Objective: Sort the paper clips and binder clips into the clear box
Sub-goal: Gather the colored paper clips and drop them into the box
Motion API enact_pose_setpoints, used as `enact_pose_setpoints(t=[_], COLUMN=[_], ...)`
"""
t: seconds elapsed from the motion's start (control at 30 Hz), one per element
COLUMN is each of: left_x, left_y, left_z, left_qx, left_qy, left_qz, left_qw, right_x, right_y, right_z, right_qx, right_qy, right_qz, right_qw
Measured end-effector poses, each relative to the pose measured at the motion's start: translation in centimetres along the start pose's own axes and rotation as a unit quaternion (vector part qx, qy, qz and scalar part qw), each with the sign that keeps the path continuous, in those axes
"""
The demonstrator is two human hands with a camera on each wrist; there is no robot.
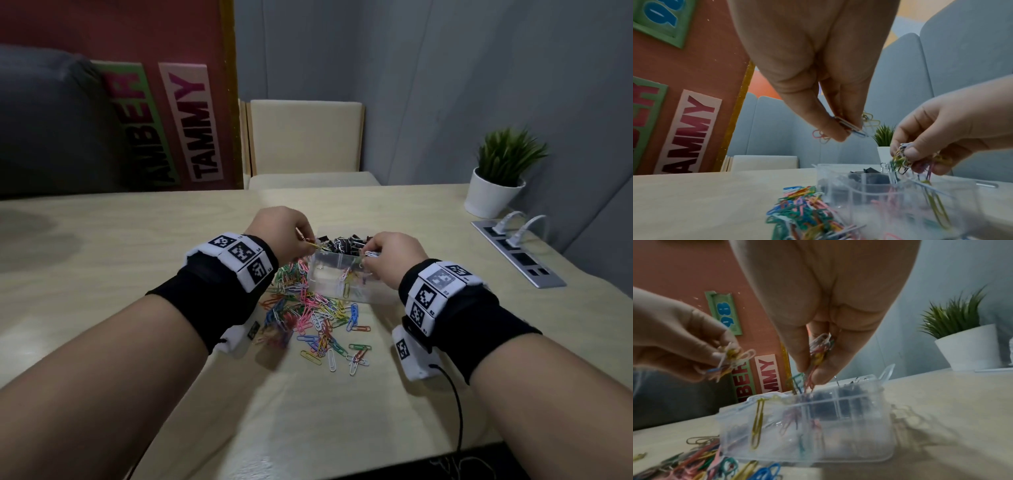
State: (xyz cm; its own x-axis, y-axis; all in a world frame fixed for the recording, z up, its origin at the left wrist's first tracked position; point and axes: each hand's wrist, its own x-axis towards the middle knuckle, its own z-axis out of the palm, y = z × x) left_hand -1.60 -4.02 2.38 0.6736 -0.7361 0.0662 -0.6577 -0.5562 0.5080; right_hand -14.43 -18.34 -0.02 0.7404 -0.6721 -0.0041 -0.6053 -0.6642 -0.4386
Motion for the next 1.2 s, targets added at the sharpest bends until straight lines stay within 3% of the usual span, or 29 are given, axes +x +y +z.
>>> enact_pose_setpoints(t=[0.1, 0.3, 0.47, 0.6, 0.67, 0.73, 0.83, 0.9, 1.03, 1.2], left_x=[0.5, 1.0, 0.6, 0.6, 0.4, -0.2, -1.4, -2.0, -2.8, -3.1], left_y=[1.5, 2.9, 2.6, 1.0, -0.2, -1.2, -1.5, -1.2, -1.1, -1.4], left_z=[1.3, 3.6, 3.5, 2.9, 2.5, 2.3, 2.4, 2.5, 1.8, 1.9], left_qx=[-0.002, 0.024, 0.056, 0.074, 0.092, 0.134, 0.198, 0.207, 0.176, 0.253], left_qy=[0.010, -0.048, -0.032, -0.010, -0.015, -0.062, -0.180, -0.223, -0.265, -0.284], left_qz=[0.015, 0.036, 0.048, 0.010, -0.036, -0.085, -0.091, -0.077, -0.087, -0.049], left_qw=[1.000, 0.998, 0.997, 0.997, 0.995, 0.985, 0.959, 0.949, 0.944, 0.923], right_x=[-0.3, -1.2, -2.7, -4.6, -5.3, -5.8, -5.8, -5.6, -5.8, -5.8], right_y=[0.0, -0.6, -2.2, -3.2, -3.1, -2.9, -3.1, -3.5, -4.5, -5.0], right_z=[-0.4, -1.6, -2.1, -2.2, -1.2, 0.4, 2.6, 3.3, 3.5, 4.3], right_qx=[-0.011, -0.033, -0.095, -0.211, -0.283, -0.322, -0.282, -0.269, -0.225, -0.205], right_qy=[-0.025, -0.020, -0.074, -0.234, -0.277, -0.292, -0.266, -0.250, -0.211, -0.210], right_qz=[-0.012, -0.004, -0.033, -0.026, -0.031, -0.032, -0.025, -0.050, -0.077, -0.070], right_qw=[1.000, 0.999, 0.992, 0.949, 0.918, 0.900, 0.922, 0.929, 0.948, 0.953])
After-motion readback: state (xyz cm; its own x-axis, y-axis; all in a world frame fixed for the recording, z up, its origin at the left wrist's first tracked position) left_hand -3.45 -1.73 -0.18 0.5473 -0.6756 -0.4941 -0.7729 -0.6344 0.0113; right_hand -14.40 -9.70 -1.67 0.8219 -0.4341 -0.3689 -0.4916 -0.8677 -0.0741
